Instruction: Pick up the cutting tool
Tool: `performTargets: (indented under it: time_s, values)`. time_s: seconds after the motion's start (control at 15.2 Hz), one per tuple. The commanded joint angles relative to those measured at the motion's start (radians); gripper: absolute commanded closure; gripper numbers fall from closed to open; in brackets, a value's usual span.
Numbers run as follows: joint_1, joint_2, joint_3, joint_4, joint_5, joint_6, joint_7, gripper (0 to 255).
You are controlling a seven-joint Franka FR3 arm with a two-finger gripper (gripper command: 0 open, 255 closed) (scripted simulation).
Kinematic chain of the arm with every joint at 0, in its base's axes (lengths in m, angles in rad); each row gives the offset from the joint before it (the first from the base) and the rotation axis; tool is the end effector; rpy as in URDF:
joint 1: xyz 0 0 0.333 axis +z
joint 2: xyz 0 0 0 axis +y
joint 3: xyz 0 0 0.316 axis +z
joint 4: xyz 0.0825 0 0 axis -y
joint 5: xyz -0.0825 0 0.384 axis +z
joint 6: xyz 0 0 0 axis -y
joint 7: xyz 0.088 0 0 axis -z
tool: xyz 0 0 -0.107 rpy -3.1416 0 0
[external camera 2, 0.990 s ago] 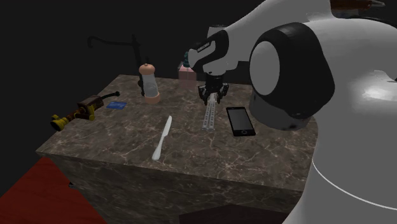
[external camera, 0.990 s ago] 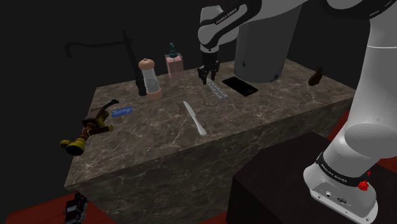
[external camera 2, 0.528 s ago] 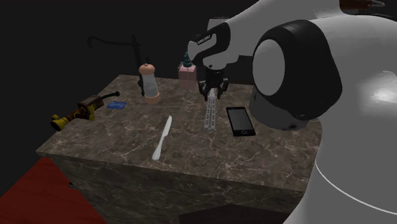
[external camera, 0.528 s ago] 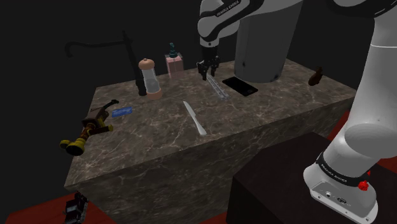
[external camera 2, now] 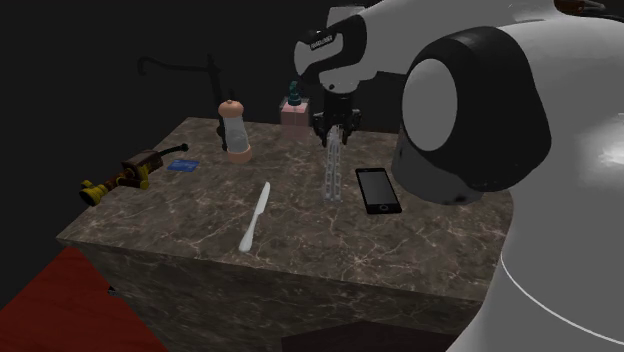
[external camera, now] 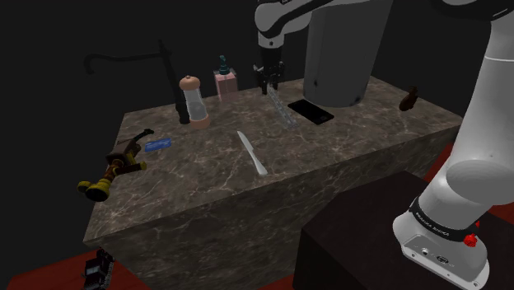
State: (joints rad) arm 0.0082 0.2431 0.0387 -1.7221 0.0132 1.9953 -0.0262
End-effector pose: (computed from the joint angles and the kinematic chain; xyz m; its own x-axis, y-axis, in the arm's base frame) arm 0.6329 0.0288 0.4443 0.9973 0.0662 0.0307 0.0668 -0.9976 -0.0207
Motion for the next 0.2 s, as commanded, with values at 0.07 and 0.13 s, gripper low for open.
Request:
performTargets:
  time_s: [0.07,0.13]
  values:
    - [0.000,-0.008,0.000,0.018,0.000,-0.027,0.000,255]
    - [0.000,-0.008,0.000,0.018,0.000,-0.027,0.000,255]
